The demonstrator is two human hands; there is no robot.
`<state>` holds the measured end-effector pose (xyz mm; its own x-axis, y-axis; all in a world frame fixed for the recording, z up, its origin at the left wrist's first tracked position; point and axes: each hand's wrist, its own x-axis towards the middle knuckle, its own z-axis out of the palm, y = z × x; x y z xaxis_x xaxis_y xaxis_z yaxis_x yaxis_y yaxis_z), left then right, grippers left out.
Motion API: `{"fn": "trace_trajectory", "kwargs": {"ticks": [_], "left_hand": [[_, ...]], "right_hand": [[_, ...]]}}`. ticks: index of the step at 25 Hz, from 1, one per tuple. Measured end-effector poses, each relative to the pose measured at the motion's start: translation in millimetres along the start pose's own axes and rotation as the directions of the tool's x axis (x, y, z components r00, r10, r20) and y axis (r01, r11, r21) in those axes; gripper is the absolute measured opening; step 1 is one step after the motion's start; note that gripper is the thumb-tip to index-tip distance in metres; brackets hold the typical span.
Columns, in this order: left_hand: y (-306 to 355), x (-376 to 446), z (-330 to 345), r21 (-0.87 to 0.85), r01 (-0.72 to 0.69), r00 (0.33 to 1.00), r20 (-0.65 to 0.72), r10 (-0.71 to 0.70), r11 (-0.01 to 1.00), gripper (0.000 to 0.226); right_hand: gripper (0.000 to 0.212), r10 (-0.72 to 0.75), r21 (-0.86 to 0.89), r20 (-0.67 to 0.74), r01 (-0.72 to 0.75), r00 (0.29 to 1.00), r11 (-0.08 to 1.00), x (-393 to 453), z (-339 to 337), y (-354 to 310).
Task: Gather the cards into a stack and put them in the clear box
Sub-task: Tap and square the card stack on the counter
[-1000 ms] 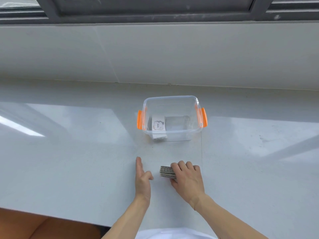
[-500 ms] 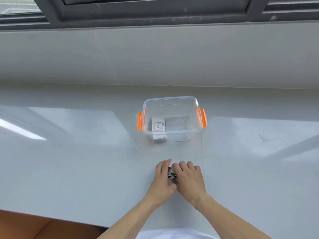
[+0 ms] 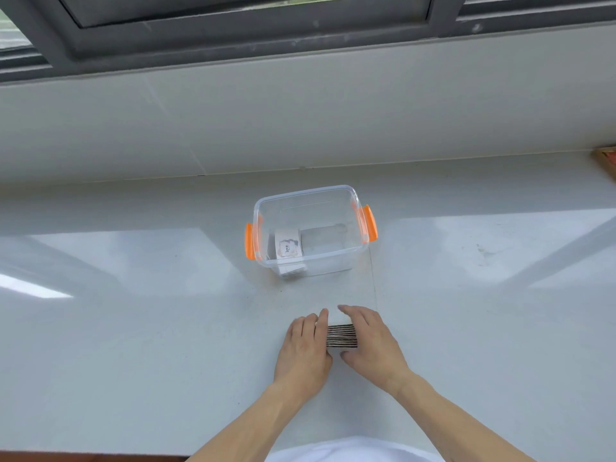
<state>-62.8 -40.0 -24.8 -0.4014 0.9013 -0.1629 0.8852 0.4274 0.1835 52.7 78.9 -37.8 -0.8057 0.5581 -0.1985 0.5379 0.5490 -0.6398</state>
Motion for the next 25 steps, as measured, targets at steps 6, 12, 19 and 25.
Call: {"fn": "trace_trajectory", "kwargs": {"ticks": [6, 12, 19, 25], "left_hand": [[1, 9, -3, 0.01, 0.026, 0.998, 0.052, -0.026, 1.0, 0.072], [0, 8, 4, -0.01, 0.058, 0.995, 0.083, -0.057, 0.998, 0.073], [0, 6, 6, -0.072, 0.114, 0.989, 0.105, -0.106, 0.991, 0.075], [-2, 5, 8, -0.073, 0.137, 0.986, 0.105, -0.129, 0.988, 0.075]], "right_hand": [[0.087, 0.335, 0.609, -0.209, -0.146, 0.919, 0.779, -42, -20, 35], [0.09, 0.508, 0.803, -0.2, -0.157, 0.838, 0.575, -41, 3, 1], [0.081, 0.468, 0.816, -0.039, -0.242, 0.883, 0.525, -31, 13, -12], [0.08, 0.377, 0.766, 0.099, -0.312, 0.921, 0.562, -32, 14, -15]]}}
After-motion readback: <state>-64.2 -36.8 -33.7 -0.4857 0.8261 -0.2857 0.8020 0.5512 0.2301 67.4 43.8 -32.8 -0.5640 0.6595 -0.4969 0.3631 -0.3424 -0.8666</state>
